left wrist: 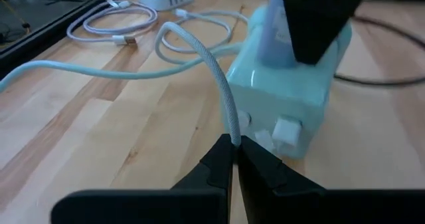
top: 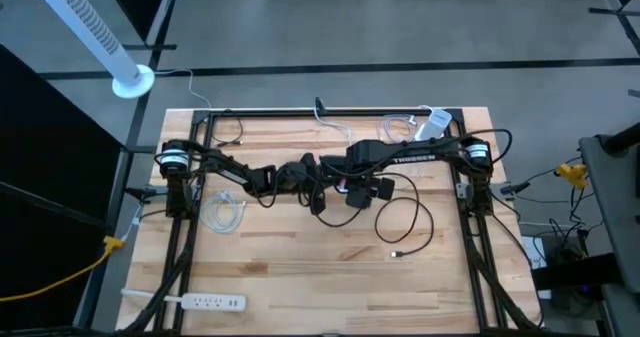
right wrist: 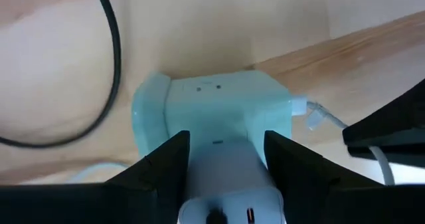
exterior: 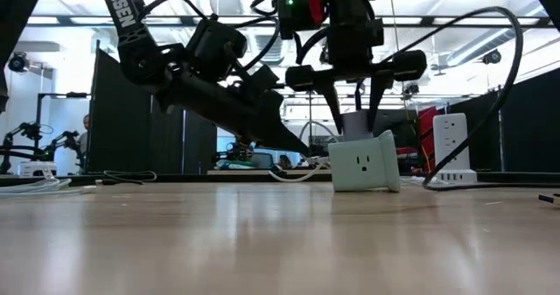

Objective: Insert USB
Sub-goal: Insert the violet charger adapter into the green outlet

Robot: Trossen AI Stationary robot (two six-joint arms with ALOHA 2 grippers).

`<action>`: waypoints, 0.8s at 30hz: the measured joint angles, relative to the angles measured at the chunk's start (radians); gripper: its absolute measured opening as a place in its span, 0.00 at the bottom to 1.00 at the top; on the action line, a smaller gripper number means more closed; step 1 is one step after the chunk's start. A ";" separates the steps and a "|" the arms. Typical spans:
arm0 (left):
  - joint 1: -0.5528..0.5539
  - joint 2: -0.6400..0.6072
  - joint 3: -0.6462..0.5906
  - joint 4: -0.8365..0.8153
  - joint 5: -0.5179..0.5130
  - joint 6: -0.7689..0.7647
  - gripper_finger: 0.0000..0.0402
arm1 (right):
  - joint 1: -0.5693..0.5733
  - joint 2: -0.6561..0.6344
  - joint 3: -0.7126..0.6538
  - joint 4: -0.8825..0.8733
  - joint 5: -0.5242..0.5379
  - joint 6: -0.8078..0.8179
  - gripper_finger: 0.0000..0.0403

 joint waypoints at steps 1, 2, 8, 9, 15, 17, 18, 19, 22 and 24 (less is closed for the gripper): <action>-0.002 0.000 0.000 -0.012 0.000 0.015 0.01 | 0.000 -0.001 -0.001 -0.001 -0.004 0.008 0.42; -0.003 0.000 0.000 -0.022 0.001 0.030 0.01 | -0.001 -0.005 -0.002 -0.002 -0.008 0.009 0.41; -0.003 0.000 0.000 -0.037 0.005 0.053 0.01 | -0.002 -0.027 0.003 0.007 -0.023 0.116 0.27; -0.003 0.000 0.000 -0.036 0.005 0.056 0.01 | 0.000 -0.027 0.007 0.008 -0.024 0.147 0.18; -0.002 -0.002 0.000 -0.038 -0.003 0.061 0.01 | 0.020 -0.027 0.020 -0.002 -0.022 0.242 0.03; -0.002 -0.002 0.000 -0.038 -0.002 0.059 0.01 | 0.030 -0.028 0.020 -0.002 -0.013 0.270 0.05; -0.002 -0.003 0.000 -0.037 -0.002 0.057 0.01 | 0.037 -0.029 0.020 0.000 -0.010 0.285 0.06; -0.002 -0.004 0.000 -0.036 -0.002 0.053 0.01 | 0.045 -0.034 0.020 0.000 -0.006 0.310 0.08; -0.002 -0.014 -0.002 -0.038 -0.003 0.033 0.01 | 0.073 -0.059 0.020 -0.011 0.026 0.393 0.12; -0.002 -0.027 -0.003 -0.021 -0.003 0.024 0.01 | 0.092 -0.088 0.022 -0.017 0.042 0.443 0.16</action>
